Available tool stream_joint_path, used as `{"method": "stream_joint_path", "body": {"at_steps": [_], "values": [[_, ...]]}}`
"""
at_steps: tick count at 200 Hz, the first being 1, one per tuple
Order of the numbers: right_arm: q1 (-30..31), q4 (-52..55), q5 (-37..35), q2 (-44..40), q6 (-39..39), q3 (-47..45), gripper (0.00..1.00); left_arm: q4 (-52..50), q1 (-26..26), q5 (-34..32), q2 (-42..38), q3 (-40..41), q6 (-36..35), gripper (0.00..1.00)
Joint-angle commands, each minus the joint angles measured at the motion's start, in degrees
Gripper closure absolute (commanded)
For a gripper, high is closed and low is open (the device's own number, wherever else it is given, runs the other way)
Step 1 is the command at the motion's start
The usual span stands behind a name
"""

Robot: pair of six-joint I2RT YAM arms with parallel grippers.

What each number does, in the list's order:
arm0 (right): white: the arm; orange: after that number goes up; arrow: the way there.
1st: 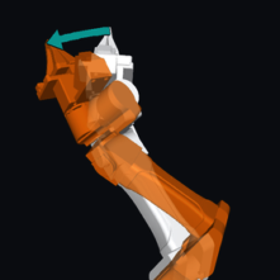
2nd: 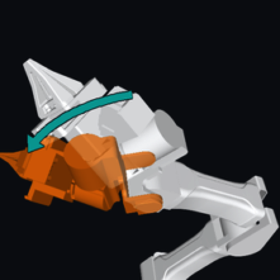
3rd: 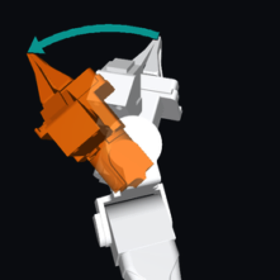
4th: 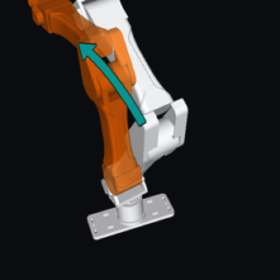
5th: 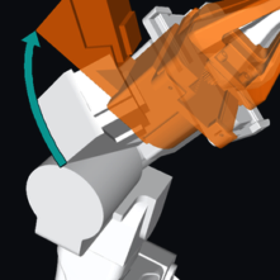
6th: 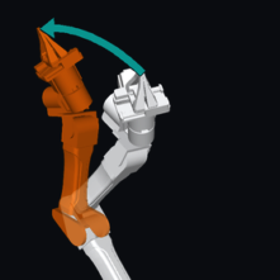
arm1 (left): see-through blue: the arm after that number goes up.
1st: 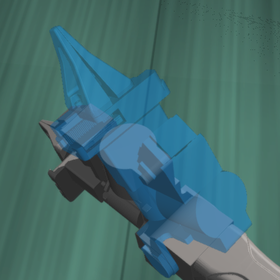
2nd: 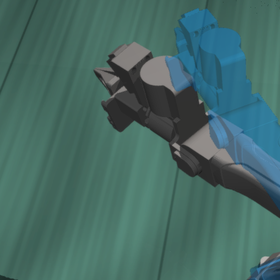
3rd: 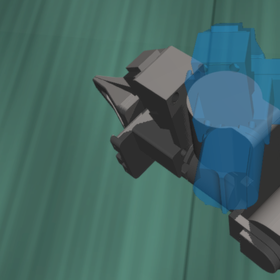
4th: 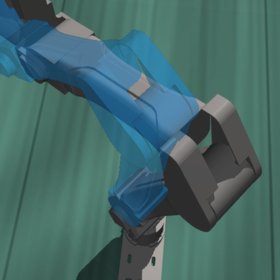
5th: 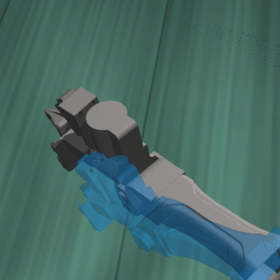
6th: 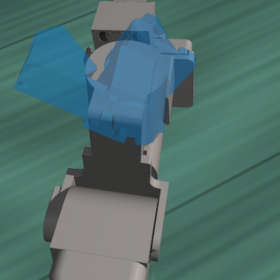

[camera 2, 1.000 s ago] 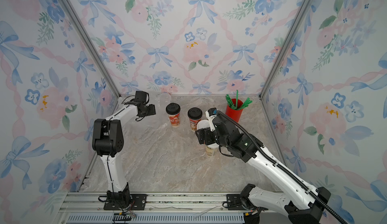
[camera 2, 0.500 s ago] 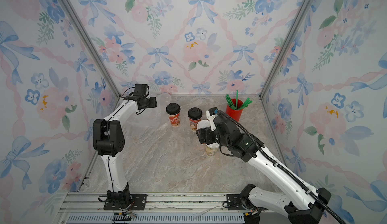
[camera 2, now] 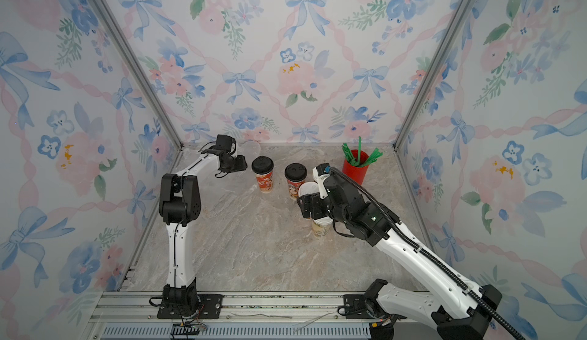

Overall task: Pack milk tea into plastic carrier bags
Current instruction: Pick up the plastic carrier bag from the corner of the board.

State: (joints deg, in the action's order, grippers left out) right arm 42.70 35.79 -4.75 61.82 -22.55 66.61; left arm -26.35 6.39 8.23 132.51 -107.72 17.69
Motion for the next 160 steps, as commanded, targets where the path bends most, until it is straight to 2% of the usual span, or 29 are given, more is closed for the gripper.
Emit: {"method": "stream_joint_path", "body": {"at_steps": [1,20,32,85,160], "values": [[-0.6,0.0,0.2,-0.8,-0.6,-0.6,0.11,-0.3,-0.1,-0.1,-1.1,-0.9,0.9,0.64],[-0.6,0.1,0.1,-0.7,-0.6,-0.5,0.11,-0.2,-0.1,-1.3,-3.6,0.5,0.4,0.8],[-0.7,0.0,0.0,-0.7,-0.5,-0.3,0.11,-0.2,-0.2,-2.0,-5.7,1.8,-0.2,0.85],[-0.7,-0.7,-0.8,0.1,-0.6,0.4,0.12,-0.3,-1.1,-3.9,-19.9,11.7,-1.9,0.88],[0.9,-5.5,5.7,3.9,-2.6,3.5,0.12,-2.6,-2.2,4.1,-48.4,30.3,-4.6,0.9]]}}
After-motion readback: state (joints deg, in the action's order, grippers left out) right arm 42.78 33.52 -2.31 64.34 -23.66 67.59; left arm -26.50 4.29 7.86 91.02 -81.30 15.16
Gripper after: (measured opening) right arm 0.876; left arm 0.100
